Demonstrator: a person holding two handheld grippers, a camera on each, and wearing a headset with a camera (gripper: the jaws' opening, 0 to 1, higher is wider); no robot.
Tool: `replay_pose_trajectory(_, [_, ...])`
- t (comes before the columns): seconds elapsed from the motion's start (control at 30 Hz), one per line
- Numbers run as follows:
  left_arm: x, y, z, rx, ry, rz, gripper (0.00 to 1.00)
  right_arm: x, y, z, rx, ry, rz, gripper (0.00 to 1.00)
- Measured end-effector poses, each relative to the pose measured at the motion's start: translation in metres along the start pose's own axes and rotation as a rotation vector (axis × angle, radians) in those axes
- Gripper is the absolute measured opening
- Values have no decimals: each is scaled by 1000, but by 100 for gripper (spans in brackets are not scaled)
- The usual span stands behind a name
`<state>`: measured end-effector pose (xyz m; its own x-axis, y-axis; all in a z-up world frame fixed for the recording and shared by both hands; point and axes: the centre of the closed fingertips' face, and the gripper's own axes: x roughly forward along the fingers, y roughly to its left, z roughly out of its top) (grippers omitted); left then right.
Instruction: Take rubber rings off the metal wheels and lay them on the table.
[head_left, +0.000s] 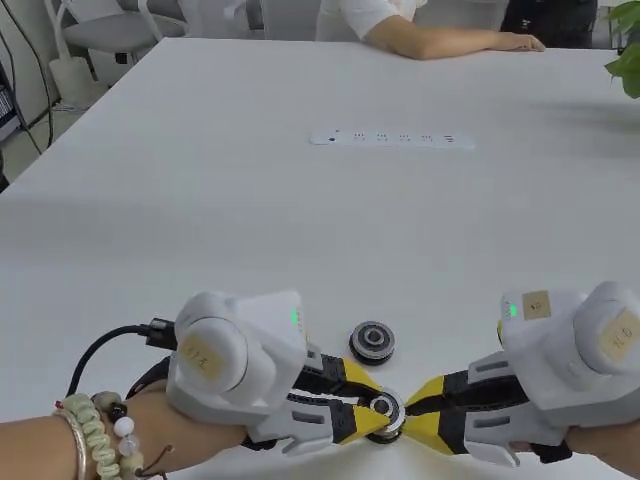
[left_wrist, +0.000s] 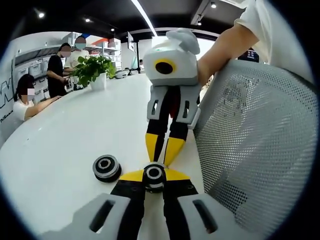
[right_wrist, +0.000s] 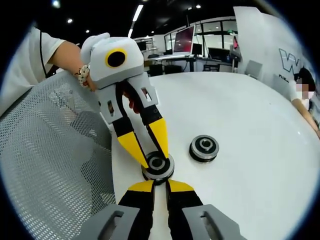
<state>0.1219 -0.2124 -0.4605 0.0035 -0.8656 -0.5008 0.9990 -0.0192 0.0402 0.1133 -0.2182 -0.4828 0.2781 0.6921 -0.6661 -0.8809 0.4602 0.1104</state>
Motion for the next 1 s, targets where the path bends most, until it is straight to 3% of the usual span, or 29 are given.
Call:
replay_pose_trajectory(0.33, [1, 0, 0, 1, -7, -1, 7, -1, -4, -1, -3, 16, -25, 1])
replay_pose_trajectory(0.5, [-1, 1, 0, 3, -11, -2, 7, 0, -5, 0, 55, 2, -30, 0])
replay_pose_trajectory(0.63, [-1, 3, -1, 3, -7, 6, 7, 1, -6, 1, 33, -11, -46, 0])
replay_pose_trajectory(0.7, [-1, 3, -1, 2, -8, 5, 7, 0, -7, 1, 83, -4, -47, 0])
replay_pose_trajectory(0.83, [-1, 3, -1, 3, -7, 8, 7, 0, -7, 1, 82, -3, -46, 0])
replay_pose_trajectory(1.0, [-1, 3, -1, 3, -5, 9, 7, -2, -9, 2, 158, 0, -43, 0])
